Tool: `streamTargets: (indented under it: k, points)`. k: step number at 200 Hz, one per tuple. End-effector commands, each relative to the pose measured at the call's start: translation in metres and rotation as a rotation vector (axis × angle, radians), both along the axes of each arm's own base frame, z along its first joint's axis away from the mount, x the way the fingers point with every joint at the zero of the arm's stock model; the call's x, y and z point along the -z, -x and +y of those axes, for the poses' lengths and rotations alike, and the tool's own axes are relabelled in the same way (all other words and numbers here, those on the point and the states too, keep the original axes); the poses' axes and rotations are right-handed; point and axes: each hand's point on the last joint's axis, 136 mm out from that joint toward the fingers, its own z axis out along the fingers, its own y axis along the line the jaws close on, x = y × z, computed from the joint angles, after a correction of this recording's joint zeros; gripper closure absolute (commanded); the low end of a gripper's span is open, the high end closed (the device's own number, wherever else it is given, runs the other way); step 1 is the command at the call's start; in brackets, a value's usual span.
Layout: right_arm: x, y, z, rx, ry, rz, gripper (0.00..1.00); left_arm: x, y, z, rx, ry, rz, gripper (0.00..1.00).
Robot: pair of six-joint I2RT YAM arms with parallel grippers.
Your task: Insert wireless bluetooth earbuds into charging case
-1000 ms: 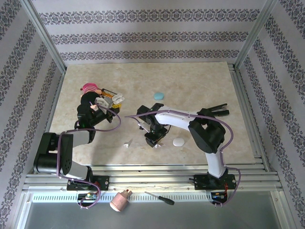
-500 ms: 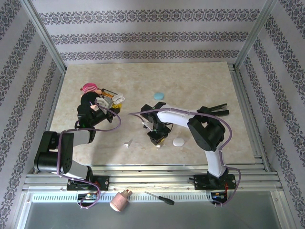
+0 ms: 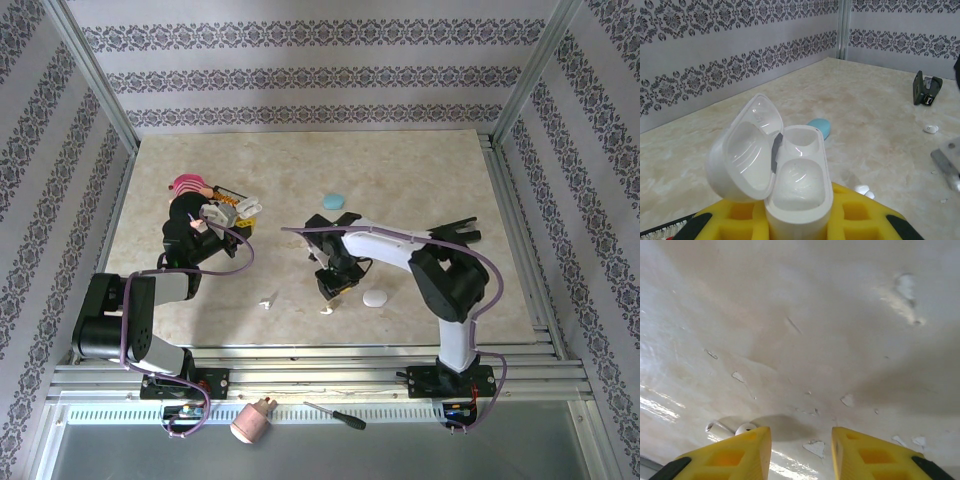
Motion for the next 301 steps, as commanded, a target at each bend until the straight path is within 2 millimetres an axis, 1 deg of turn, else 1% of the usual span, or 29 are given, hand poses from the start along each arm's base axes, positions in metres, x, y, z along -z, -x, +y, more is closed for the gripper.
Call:
streamTargets:
  k: [1, 19, 38, 54, 80, 114, 152, 223, 277, 301]
  points:
    - [-0.016, -0.006, 0.0, 0.125, -0.059, -0.055, 0.61, -0.008, -0.001, 0.002, 0.008, 0.011, -0.038, 0.96]
    - [-0.02, 0.0, 0.004, 0.234, -0.144, -0.051, 0.58, -0.008, -0.001, 0.002, 0.009, 0.012, -0.041, 0.96]
    - [-0.024, 0.005, 0.014, 0.344, -0.284, -0.022, 0.57, -0.008, -0.001, 0.002, 0.008, 0.014, -0.042, 0.96]
    - [-0.025, 0.01, 0.021, 0.387, -0.37, 0.018, 0.56, -0.009, -0.002, 0.001, 0.011, 0.021, -0.046, 0.96]
    - [-0.02, 0.018, 0.028, 0.431, -0.44, 0.069, 0.56, -0.011, -0.003, 0.001, 0.017, 0.034, -0.05, 0.96]
    - [-0.005, 0.029, 0.022, 0.461, -0.427, 0.094, 0.57, -0.013, -0.003, -0.001, 0.028, 0.058, -0.039, 0.96]
    - [0.004, 0.037, 0.021, 0.479, -0.429, 0.119, 0.6, -0.016, -0.003, -0.001, 0.033, 0.068, -0.046, 0.96]
    - [0.005, 0.045, 0.024, 0.473, -0.42, 0.127, 0.67, -0.016, -0.001, -0.001, 0.032, 0.068, -0.051, 0.96]
    - [0.011, 0.043, 0.022, 0.472, -0.396, 0.111, 0.7, -0.017, 0.0, -0.001, 0.032, 0.069, -0.053, 0.96]
    - [0.011, 0.042, 0.02, 0.462, -0.39, 0.101, 0.75, -0.017, -0.001, -0.001, 0.03, 0.068, -0.053, 0.96]
